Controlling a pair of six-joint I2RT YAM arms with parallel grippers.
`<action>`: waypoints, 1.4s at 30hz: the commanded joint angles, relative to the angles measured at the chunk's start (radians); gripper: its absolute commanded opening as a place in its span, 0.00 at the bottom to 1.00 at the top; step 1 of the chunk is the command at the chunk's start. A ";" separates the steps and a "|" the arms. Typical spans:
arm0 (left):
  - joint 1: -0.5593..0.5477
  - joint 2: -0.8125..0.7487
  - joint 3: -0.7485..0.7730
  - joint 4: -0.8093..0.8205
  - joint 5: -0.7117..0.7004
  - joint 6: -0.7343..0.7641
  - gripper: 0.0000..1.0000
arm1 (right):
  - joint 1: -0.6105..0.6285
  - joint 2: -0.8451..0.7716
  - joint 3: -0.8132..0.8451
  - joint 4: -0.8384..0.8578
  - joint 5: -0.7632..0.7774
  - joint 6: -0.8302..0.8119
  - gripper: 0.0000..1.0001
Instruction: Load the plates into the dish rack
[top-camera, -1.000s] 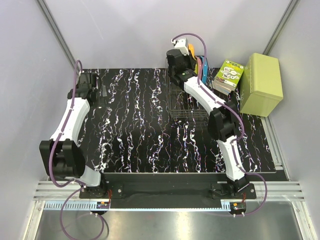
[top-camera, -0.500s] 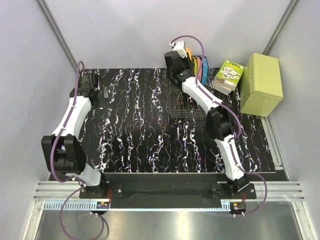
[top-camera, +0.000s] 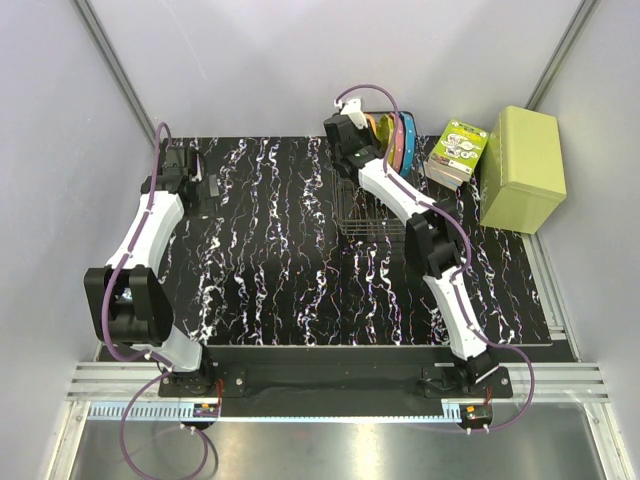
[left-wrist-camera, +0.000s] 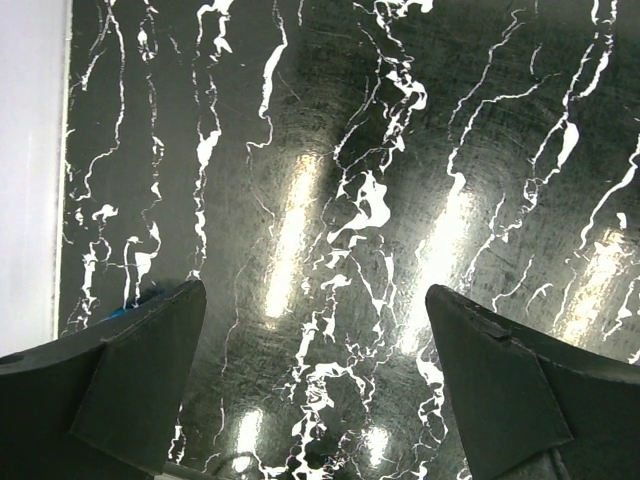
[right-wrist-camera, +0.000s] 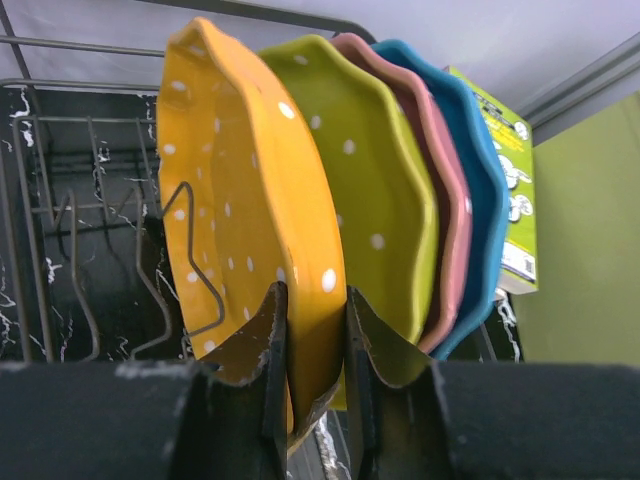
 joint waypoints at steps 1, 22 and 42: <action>0.000 -0.009 0.046 0.014 0.033 -0.014 0.99 | -0.002 -0.029 0.077 0.070 0.062 -0.007 0.13; -0.027 -0.098 0.037 -0.005 0.202 0.120 0.99 | 0.027 -0.538 -0.456 0.038 -0.160 -0.053 1.00; -0.129 -0.245 0.123 0.202 0.355 0.172 0.99 | -0.014 -1.201 -1.089 -0.020 -0.210 -0.019 1.00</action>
